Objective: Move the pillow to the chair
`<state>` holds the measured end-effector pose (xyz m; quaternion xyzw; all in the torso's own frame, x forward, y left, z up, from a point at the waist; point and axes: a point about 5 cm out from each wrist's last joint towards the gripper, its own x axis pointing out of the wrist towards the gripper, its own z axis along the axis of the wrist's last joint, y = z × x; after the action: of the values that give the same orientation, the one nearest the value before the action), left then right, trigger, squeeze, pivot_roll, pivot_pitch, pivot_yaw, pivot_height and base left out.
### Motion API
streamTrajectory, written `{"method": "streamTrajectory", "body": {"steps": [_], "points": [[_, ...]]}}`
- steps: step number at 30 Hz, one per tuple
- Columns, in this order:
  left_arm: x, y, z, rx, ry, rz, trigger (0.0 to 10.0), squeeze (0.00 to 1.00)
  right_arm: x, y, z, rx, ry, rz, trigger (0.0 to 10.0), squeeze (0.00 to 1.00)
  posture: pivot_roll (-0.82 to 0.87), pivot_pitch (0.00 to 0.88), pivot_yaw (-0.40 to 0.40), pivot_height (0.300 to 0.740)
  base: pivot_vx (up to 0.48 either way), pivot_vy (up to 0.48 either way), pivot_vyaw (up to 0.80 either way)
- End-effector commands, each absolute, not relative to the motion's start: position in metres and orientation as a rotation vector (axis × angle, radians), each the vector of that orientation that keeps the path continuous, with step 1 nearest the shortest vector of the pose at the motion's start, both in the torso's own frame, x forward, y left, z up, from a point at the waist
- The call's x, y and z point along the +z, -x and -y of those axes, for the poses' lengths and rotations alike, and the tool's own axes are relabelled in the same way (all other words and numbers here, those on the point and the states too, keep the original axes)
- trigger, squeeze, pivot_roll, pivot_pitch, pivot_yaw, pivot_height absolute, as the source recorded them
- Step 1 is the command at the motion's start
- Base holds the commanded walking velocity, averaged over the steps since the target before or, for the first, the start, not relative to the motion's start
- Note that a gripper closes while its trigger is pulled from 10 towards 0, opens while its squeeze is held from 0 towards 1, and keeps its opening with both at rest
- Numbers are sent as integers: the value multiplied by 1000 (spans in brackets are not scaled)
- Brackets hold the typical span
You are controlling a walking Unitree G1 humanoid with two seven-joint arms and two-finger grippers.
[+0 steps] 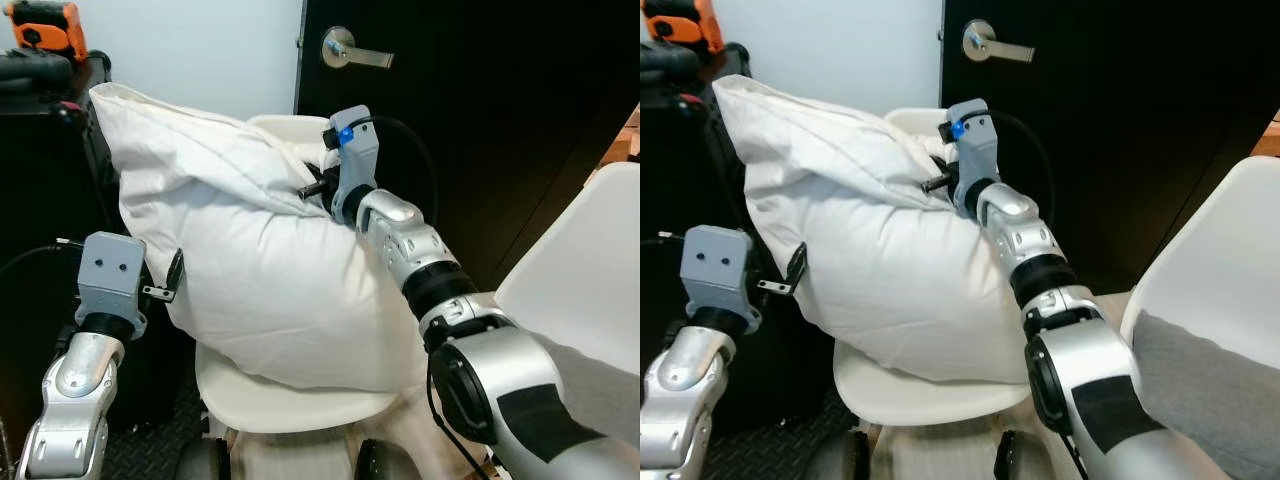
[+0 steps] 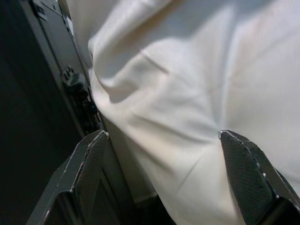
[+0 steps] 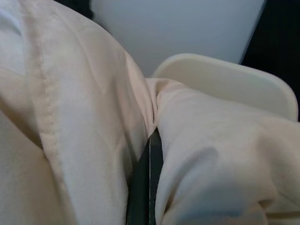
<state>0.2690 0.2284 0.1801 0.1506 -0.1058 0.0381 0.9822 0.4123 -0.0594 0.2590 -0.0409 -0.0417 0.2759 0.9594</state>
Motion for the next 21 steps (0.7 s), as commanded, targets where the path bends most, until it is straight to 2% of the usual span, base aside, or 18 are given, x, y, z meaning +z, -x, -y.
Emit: {"method": "streamTrajectory", "body": {"steps": [1, 9, 10, 18, 21], "points": [[181, -270, -230, 68, -321, 209, 10000, 0, 255, -416, 68, 511, 110, 57, 10000, 0, 81, 20, -138, 520, 0, 0, 0], [184, -271, -233, 68, -337, 217, 10000, 0, 269, -420, 74, 449, 106, 96, 10000, 0, 76, 34, -134, 520, 0, 0, 0], [184, -272, -232, 60, -339, 219, 10000, 0, 271, -420, 75, 438, 98, 104, 10000, 1000, 71, 36, -130, 520, 0, 0, 0], [182, -276, -228, 5, -339, 212, 10000, 0, 281, -422, 80, 412, 48, 154, 10000, 1000, 62, 30, -128, 520, 0, 0, 0], [173, -279, -235, -13, -324, 186, 10000, 0, 301, -420, 79, 436, -68, 244, 10000, 1000, 46, 12, -127, 520, 0, 0, 0]]}}
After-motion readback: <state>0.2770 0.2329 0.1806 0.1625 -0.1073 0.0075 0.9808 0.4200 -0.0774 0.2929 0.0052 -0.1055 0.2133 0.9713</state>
